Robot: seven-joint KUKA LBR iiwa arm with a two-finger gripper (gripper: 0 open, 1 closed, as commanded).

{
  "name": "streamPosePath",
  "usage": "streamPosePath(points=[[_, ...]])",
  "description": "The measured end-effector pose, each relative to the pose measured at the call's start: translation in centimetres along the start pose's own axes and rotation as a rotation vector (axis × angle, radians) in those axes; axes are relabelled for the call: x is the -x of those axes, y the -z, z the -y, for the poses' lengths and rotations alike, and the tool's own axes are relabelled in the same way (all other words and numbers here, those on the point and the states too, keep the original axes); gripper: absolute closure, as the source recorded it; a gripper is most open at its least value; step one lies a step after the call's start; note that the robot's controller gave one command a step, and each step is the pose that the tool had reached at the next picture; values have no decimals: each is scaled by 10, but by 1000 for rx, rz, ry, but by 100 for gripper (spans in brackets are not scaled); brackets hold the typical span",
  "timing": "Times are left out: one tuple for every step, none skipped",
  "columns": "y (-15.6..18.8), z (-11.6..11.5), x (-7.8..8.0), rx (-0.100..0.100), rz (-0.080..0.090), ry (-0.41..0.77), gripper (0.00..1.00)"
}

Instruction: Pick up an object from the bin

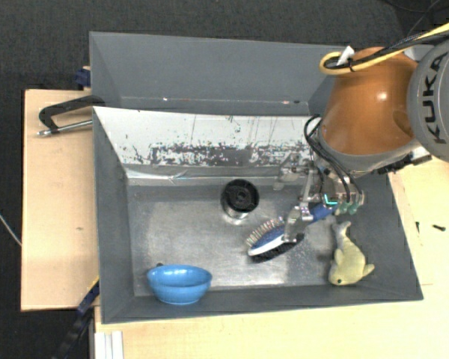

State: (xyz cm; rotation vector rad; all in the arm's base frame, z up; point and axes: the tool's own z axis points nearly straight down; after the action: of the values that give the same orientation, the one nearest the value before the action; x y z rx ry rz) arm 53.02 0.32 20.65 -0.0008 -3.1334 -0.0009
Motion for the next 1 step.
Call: streamPosePath(points=[[-137,25,-14,0,15,157,0]])
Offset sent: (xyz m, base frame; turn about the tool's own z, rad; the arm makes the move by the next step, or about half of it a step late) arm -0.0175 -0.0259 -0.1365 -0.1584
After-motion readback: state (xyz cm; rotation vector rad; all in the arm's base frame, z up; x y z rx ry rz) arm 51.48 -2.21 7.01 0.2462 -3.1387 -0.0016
